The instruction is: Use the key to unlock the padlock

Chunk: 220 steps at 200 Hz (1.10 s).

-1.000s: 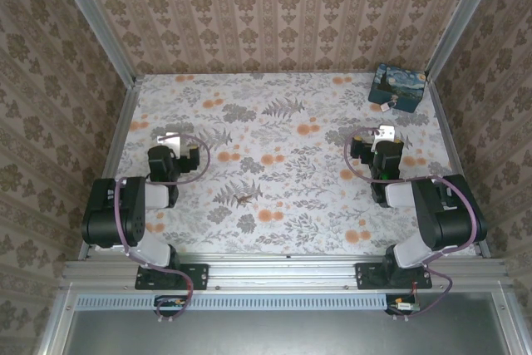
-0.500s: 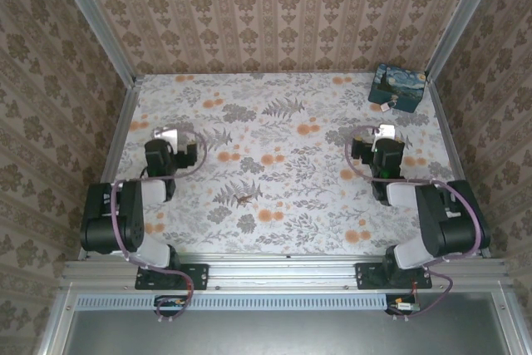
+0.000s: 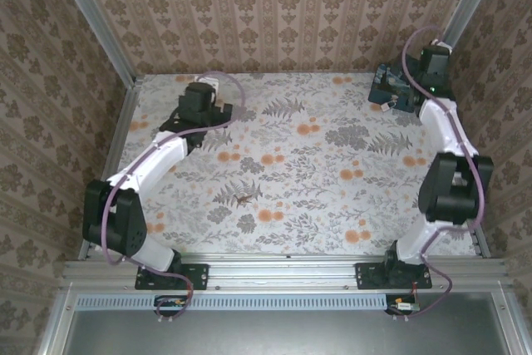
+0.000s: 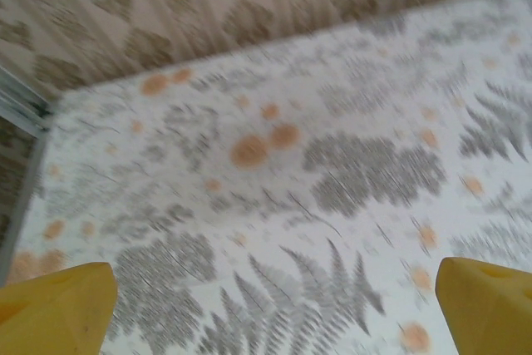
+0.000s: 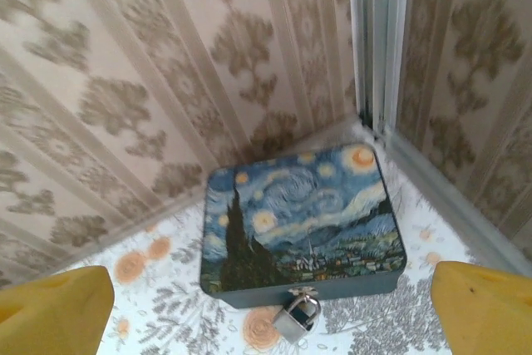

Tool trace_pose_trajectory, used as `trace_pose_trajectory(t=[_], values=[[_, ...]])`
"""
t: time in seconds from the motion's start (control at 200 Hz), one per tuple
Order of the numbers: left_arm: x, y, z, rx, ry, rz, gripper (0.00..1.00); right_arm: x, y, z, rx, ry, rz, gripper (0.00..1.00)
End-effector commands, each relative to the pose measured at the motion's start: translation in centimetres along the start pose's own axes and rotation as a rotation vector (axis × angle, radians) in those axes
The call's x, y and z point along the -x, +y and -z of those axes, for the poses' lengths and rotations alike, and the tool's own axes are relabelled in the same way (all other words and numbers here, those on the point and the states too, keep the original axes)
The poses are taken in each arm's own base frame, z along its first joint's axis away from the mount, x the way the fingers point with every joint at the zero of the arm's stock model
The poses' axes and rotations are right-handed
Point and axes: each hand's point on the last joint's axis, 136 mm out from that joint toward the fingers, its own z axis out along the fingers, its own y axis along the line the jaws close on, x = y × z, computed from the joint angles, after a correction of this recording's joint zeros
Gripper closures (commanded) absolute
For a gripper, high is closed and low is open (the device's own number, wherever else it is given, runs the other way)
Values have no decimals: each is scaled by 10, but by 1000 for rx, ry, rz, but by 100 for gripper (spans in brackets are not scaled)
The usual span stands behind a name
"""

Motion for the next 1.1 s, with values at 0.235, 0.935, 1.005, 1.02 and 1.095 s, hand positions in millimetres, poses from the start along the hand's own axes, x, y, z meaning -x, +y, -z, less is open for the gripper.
trace_pose_trajectory(t=[0.235,0.935,1.005,1.02,1.095], values=[[-48,-41,20,-157,163,-7,0,-36,-77,-100,-105,219,-185,0],[-39,-41,23,-193,114,-2,0,-73,-72,-151,-17,410,-135,2],[-37,-41,24,-196,108,2,0,-75,-72,-148,-14,425,-121,2],[-36,-41,24,-196,104,4,0,-75,-71,-147,-6,427,-118,2],[-36,-26,22,-168,100,28,0,-78,-58,-147,74,446,-118,5]])
